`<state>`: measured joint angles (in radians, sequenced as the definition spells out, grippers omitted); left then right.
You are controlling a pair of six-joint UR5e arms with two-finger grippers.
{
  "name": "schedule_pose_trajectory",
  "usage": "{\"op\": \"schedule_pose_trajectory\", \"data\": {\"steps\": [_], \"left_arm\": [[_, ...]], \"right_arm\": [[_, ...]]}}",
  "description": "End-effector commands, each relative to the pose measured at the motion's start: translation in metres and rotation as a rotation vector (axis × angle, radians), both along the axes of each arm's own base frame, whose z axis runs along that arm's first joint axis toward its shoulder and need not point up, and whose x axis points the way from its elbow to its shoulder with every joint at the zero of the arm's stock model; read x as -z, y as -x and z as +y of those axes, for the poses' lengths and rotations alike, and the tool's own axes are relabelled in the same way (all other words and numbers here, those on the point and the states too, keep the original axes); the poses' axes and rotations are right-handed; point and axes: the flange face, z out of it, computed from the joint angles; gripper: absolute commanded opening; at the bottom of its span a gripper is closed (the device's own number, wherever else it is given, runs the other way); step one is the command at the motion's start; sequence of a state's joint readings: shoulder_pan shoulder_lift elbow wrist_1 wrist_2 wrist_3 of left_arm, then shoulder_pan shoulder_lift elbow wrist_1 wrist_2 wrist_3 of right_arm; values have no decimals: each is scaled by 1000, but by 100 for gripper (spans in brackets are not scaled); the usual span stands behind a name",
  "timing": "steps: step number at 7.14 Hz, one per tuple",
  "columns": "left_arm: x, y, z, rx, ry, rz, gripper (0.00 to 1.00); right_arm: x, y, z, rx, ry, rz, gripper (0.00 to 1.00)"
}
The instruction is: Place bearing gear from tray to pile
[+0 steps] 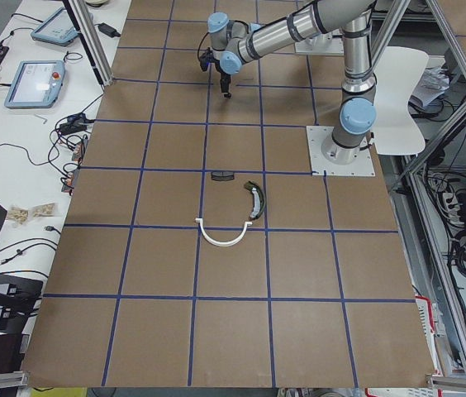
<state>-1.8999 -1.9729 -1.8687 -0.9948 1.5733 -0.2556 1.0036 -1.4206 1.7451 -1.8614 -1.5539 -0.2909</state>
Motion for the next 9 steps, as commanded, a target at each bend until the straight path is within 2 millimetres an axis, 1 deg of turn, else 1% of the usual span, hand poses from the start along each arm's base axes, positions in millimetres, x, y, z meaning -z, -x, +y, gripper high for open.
{"op": "schedule_pose_trajectory", "data": {"steps": [1, 2, 3, 4, 5, 6, 7, 8, 9], "left_arm": [[17, 4, 10, -7, 10, 0, 90], [16, 4, 9, 11, 14, 2, 60], [16, 4, 9, 11, 12, 2, 24], [17, 4, 9, -1, 11, 1, 13], [20, 4, 9, 2, 5, -2, 11], [22, 4, 9, 5, 2, -1, 6], [21, 4, 7, 11, 6, 0, 0], [13, 4, 4, 8, 22, 7, 0], [-7, 1, -5, -1, 56, 20, 0]], "right_arm": [[0, 69, 26, -2, -51, 85, 100], [9, 111, 43, -20, -63, 67, 100], [17, 149, 53, -38, -51, 77, 100], [26, 174, 55, -77, -43, 83, 100], [41, 191, 50, -75, -52, 68, 100], [56, 219, 43, -85, -50, 71, 99], [79, 250, 32, -162, -46, 70, 86], [95, 262, 26, -171, -58, 54, 86], [105, 263, 25, -166, -66, 42, 85]]}}
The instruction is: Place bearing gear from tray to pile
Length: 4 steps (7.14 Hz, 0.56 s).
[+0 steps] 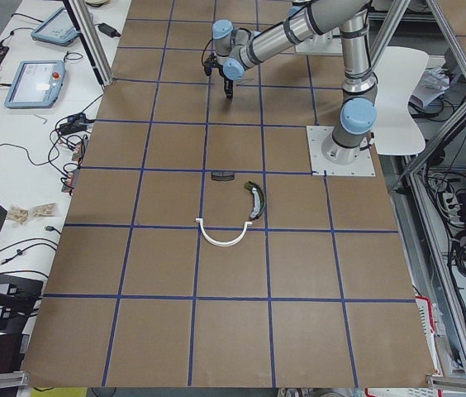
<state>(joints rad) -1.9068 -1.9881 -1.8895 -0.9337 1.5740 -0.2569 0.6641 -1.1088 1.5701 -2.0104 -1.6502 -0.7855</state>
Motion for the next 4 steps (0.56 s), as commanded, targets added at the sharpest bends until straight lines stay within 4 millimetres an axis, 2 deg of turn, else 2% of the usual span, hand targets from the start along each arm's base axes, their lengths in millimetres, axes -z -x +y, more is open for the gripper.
{"op": "schedule_pose_trajectory", "data": {"steps": [1, 2, 3, 4], "left_arm": [[-41, -17, -31, -36, 71, 17, 0], [-63, -59, -61, -83, 40, 9, 0], [-74, -128, -90, -69, 47, 8, 0], [-81, -215, -106, -90, 32, 7, 0]], "right_arm": [[30, 11, -5, -3, -25, -32, 79], [46, 12, -5, -2, -41, -52, 74], [55, 12, -5, 6, -52, -64, 74], [58, 10, -4, 22, -60, -67, 73]]}}
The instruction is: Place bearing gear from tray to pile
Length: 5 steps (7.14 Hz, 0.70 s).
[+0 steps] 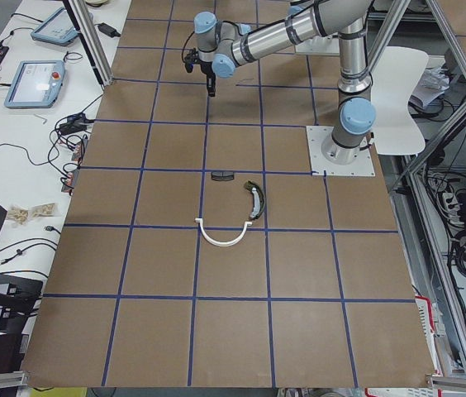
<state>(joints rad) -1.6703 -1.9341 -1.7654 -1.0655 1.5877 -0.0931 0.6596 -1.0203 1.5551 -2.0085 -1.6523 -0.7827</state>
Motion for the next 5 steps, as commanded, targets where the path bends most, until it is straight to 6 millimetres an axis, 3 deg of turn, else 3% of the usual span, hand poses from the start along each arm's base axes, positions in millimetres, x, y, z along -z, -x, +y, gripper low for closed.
{"op": "schedule_pose_trajectory", "data": {"steps": [1, 3, 4, 5], "left_arm": [[-6, -164, -16, 26, -92, -9, 0], [10, -292, -6, 95, -166, -62, 0], [16, -327, 0, 143, -174, -48, 0], [27, -343, 5, 199, -160, -49, 0]], "right_arm": [[16, -6, 5, 15, -26, -26, 71], [25, -11, 9, 4, -39, -40, 70], [26, -11, 10, 2, -46, -39, 70], [28, -11, 11, 3, -51, -38, 67]]}}
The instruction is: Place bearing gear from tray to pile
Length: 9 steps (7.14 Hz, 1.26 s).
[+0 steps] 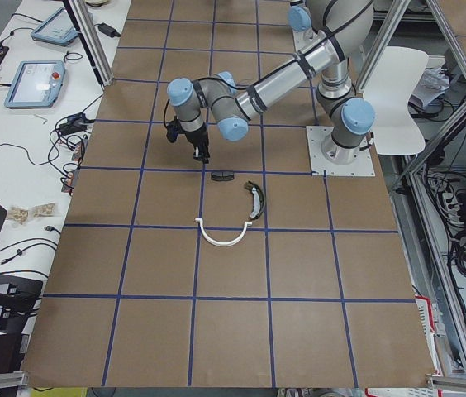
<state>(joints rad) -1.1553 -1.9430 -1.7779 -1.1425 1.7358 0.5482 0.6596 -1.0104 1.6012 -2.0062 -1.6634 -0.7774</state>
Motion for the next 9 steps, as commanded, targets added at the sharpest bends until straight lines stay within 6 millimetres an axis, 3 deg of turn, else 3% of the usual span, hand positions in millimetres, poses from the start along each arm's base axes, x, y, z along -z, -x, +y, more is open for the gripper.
{"op": "schedule_pose_trajectory", "data": {"steps": [1, 4, 5, 6, 7, 8, 9], "left_arm": [[27, -41, 16, 65, 44, -18, 0], [38, -43, 17, 71, 76, -37, 0], [38, -44, 18, 75, 71, -45, 93], [34, -49, 16, 75, 59, -78, 100], [24, -49, 18, 67, 62, -95, 100], [11, -37, 13, 77, 64, -88, 100], [-18, -25, 4, 72, 44, -73, 100]], "right_arm": [[1, 0, 0, -3, -5, 2, 67], [13, 3, -1, -1, -16, -9, 61], [14, 3, -1, 0, -18, -9, 57], [11, 4, -2, -2, -15, -5, 56], [13, 3, -1, 0, -18, -9, 55], [15, 1, 0, 1, -21, -12, 47], [15, 1, 1, 1, -23, -14, 32]]}}
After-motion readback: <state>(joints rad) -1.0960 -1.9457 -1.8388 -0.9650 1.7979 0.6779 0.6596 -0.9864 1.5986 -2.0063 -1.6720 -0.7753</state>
